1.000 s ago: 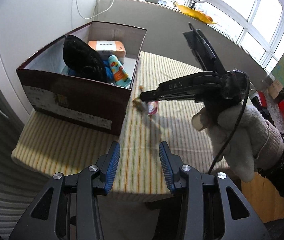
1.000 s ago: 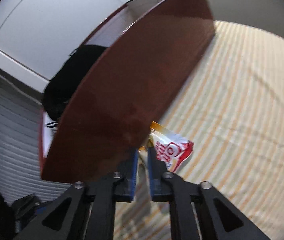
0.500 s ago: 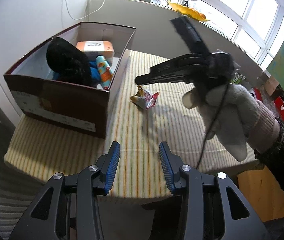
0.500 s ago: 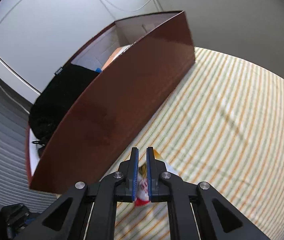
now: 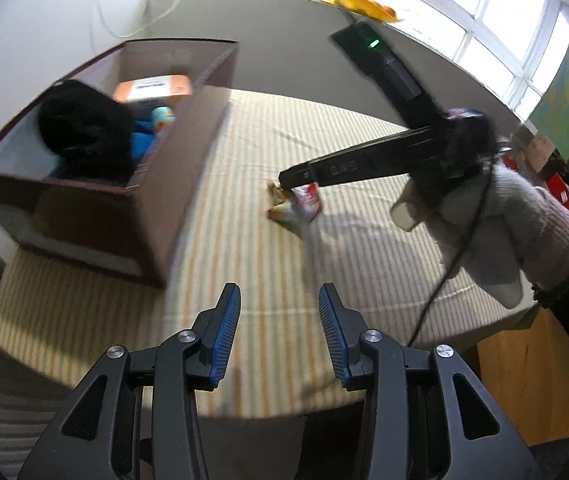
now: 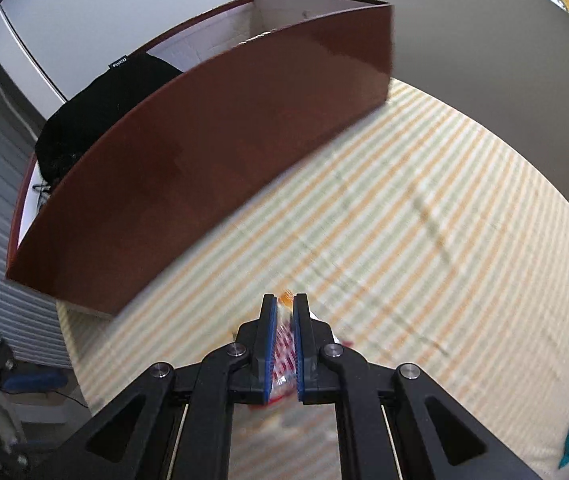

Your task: Organize soft objects

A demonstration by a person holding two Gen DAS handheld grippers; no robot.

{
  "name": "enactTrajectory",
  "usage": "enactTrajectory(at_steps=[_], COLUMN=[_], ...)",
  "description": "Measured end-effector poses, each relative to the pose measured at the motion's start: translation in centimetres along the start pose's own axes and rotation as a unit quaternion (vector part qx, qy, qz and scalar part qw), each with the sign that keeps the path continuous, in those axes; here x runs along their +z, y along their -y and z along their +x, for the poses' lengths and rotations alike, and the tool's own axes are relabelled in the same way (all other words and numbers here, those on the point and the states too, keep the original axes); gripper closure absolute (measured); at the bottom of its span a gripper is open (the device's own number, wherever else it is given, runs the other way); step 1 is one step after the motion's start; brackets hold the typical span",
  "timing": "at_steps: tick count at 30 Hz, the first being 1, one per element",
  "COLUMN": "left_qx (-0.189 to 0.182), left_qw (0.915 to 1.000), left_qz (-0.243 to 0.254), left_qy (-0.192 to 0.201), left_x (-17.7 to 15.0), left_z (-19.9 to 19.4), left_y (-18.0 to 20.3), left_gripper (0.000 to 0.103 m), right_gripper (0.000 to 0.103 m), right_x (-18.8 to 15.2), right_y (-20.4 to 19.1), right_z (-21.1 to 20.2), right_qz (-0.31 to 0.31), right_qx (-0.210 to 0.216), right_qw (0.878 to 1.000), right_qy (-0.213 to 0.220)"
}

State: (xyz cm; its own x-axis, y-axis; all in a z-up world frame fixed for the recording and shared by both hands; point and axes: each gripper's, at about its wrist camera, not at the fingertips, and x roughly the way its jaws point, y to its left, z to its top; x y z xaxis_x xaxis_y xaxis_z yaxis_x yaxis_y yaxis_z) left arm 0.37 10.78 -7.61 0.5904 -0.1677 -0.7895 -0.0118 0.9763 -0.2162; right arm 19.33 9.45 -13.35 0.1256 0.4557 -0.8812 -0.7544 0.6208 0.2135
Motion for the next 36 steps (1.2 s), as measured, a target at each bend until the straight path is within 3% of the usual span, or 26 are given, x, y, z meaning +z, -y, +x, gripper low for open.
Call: enactTrajectory(at_steps=[2,3,4,6,12,15,19,24,30,36], left_qx=[-0.002,-0.003,-0.003,-0.001,0.018,0.029,0.038,0.086,0.123,0.121], left_qw=[0.9999,0.9999,0.9998,0.9995,0.9983,0.9971,0.9962,0.9918,0.9879,0.9890], left_qz=[0.009,0.013,0.016,0.026,0.051,0.063,0.067,0.085,0.081,0.066], left_qy=[-0.007,-0.011,-0.014,-0.018,-0.021,-0.029,-0.042,-0.042,-0.049,-0.054], left_x=[0.5,0.8,1.1,2.0,4.0,4.7,5.0,5.6,6.3,6.3], left_z=[0.9,1.4,1.8,2.8,5.2,6.7,8.7,10.5,11.6,11.8], left_y=[0.9,1.3,1.6,2.4,3.8,4.3,4.8,5.3,5.0,4.1], left_gripper=[0.064,0.062,0.060,0.053,0.046,0.046,0.045,0.042,0.038,0.033], right_gripper=[0.091,0.082,0.067,0.050,0.042,0.036,0.036,0.036,0.029,0.029], right_x=[-1.0,-1.3,-1.9,-3.4,-8.1,-10.2,-12.2,-13.3,-12.7,-11.2], right_y=[1.3,1.9,2.7,4.7,12.7,15.1,18.9,19.9,19.7,20.4], right_z=[-1.9,-2.6,-3.7,-6.0,-12.0,-13.3,-13.7,-12.7,-11.7,-9.2], right_qz=[0.022,0.033,0.047,0.070,0.124,0.142,0.157,0.142,0.116,0.110], right_qx=[0.009,0.011,0.012,0.003,-0.081,-0.113,-0.150,-0.179,-0.184,-0.196], right_qw=[1.000,0.999,0.998,0.995,0.982,0.976,0.970,0.968,0.970,0.970], right_qy=[0.020,0.028,0.040,0.068,0.118,0.117,0.109,0.108,0.107,0.088])
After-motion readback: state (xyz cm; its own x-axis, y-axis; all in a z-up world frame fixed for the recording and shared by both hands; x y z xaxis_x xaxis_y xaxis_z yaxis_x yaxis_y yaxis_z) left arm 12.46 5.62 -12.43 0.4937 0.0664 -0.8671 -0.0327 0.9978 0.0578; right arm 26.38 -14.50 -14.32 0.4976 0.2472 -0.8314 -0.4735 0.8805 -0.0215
